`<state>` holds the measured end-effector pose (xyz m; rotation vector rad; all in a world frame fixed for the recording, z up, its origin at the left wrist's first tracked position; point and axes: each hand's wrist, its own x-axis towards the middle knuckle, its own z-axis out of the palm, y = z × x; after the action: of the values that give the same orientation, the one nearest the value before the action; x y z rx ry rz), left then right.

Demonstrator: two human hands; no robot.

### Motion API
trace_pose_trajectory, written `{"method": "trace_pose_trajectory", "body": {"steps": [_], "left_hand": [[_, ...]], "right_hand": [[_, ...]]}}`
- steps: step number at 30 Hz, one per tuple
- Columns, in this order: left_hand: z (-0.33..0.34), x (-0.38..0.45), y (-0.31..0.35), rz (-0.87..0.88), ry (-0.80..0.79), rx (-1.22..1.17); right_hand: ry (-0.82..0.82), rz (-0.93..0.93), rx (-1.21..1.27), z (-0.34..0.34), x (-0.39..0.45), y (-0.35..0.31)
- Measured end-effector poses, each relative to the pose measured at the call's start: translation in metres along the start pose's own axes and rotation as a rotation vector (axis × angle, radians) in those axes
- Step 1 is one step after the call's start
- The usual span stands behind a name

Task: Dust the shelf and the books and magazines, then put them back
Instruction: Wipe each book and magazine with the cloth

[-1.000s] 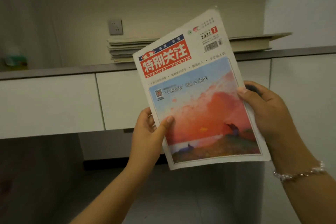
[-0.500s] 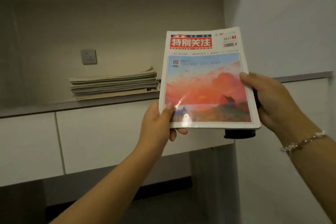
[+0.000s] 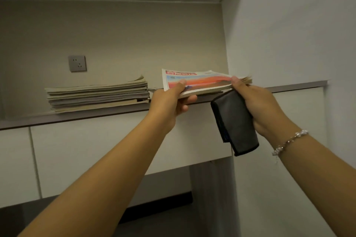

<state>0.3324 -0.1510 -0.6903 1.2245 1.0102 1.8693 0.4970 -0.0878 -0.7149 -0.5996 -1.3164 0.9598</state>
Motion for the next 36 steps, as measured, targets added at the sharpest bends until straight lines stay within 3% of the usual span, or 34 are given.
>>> {"method": "trace_pose_trajectory", "body": {"steps": [6,13,20,27,36], "left_hand": [[-0.013,0.005,0.004,0.006,-0.186,-0.043],[-0.012,0.015,-0.006,-0.006,0.018,0.163],[-0.014,0.022,-0.012,-0.029,0.071,0.157],[-0.038,-0.012,-0.037,0.029,0.084,0.277],[-0.136,-0.089,-0.112,0.010,0.154,0.460]], "right_hand": [[0.062,-0.025,-0.061,0.010,0.012,0.009],[0.094,0.018,-0.152,0.030,0.033,0.021],[0.098,0.115,-0.144,0.045,0.037,0.020],[-0.060,0.135,-0.134,0.065,-0.008,0.057],[-0.316,0.466,-0.070,0.112,-0.083,0.140]]}}
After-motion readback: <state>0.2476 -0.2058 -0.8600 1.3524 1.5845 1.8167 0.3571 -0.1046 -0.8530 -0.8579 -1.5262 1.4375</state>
